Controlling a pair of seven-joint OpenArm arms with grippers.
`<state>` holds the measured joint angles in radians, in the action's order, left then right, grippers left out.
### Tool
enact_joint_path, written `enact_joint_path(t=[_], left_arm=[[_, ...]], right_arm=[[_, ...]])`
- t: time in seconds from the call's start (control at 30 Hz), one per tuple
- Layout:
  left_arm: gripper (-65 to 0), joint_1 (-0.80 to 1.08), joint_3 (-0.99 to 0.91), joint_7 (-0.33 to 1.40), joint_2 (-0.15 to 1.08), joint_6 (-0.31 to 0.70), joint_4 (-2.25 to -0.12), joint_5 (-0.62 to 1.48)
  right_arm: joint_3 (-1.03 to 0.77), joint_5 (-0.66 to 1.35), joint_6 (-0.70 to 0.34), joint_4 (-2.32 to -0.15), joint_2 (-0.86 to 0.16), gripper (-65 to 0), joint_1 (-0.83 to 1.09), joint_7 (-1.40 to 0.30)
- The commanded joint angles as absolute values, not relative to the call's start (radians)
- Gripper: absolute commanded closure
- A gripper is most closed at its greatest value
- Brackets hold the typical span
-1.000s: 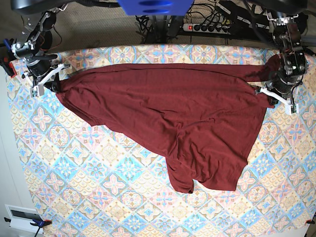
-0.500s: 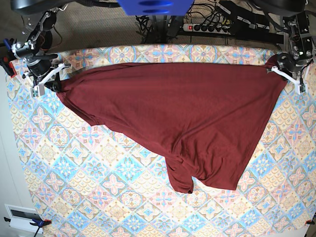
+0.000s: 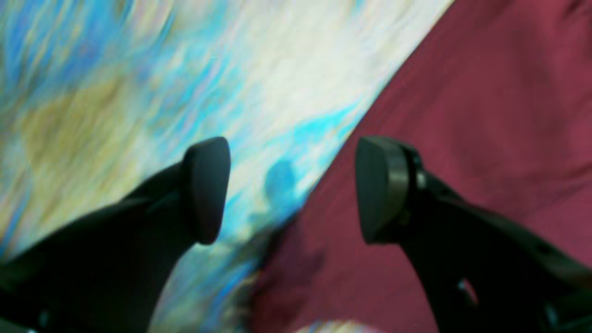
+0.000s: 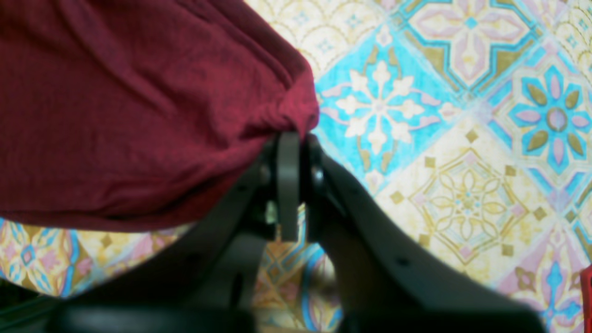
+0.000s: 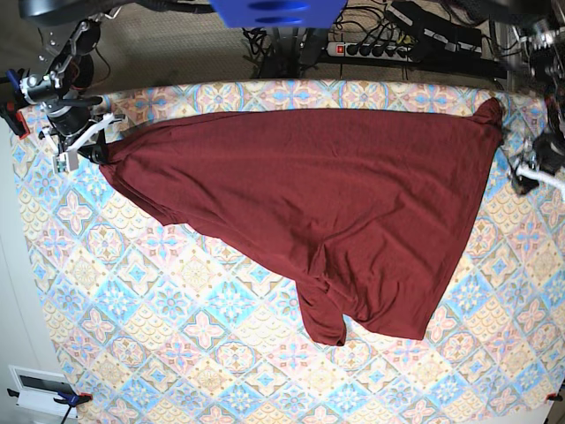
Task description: Layout the t-shirt on the table in an organized manner, then fold the t-shirt properly
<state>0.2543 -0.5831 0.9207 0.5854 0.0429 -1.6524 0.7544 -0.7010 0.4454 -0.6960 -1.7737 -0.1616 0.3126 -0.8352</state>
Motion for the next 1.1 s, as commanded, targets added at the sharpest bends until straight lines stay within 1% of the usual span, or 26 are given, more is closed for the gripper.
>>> enact_joint_path(t=[0.0, 0.1, 0.23, 0.37, 0.5, 0.77, 0.8, 0.87, 0.97, 1.07], left_arm=[[-41.3, 0.223, -0.590, 0.908, 0.590, 0.042, -1.629, 0.759], [-41.3, 0.068, -0.575, 0.908, 0.559, 0.042, -1.468, 0.737], [-41.3, -0.062, -0.430, 0.891, 0.544, 0.042, -1.334, 0.628], [-41.3, -0.111, -0.323, 0.805, 0.506, 0.042, -1.253, 0.572], [-41.3, -0.114, -0.242, 0.786, 0.483, 0.041, -1.242, 0.555], [-40.4, -0.122, -0.216, 0.786, 0.420, 0.039, -1.208, 0.458], [-38.9, -0.134, -0.213, 0.786, 0.417, 0.039, -1.190, 0.449], [-32.1, -0.156, -0.213, 0.786, 0.400, 0.042, -1.141, 0.449], [-17.3, -0.196, -0.213, 0.777, 0.389, 0.042, -1.109, 0.447], [-2.3, -0.245, -0.213, 0.679, 0.380, 0.035, -1.090, 0.444]], right_arm=[[-0.707, 0.460, -0.697, -1.791, -0.177, 0.0, 0.308, -0.812], [-0.707, 0.460, -0.697, -1.793, -0.177, 0.0, 0.308, -0.812], [-0.707, 0.460, -0.697, -1.793, -0.177, 0.0, 0.308, -0.812], [-0.707, 0.460, -0.697, -1.793, -0.177, 0.0, 0.308, -0.812], [-0.707, 0.460, -0.697, -1.793, -0.177, 0.0, 0.308, -0.812], [-0.707, 0.458, -0.697, -1.788, -0.177, 0.0, 0.308, -0.812], [-0.707, 0.458, -0.697, -1.788, -0.177, 0.0, 0.308, -0.812], [-0.707, 0.458, -0.697, -1.788, -0.177, 0.0, 0.306, -0.812], [-0.707, 0.458, -0.697, -1.787, -0.177, 0.0, 0.305, -0.812], [-0.707, 0.456, -0.697, -1.787, -0.177, 0.0, 0.289, -0.825]])
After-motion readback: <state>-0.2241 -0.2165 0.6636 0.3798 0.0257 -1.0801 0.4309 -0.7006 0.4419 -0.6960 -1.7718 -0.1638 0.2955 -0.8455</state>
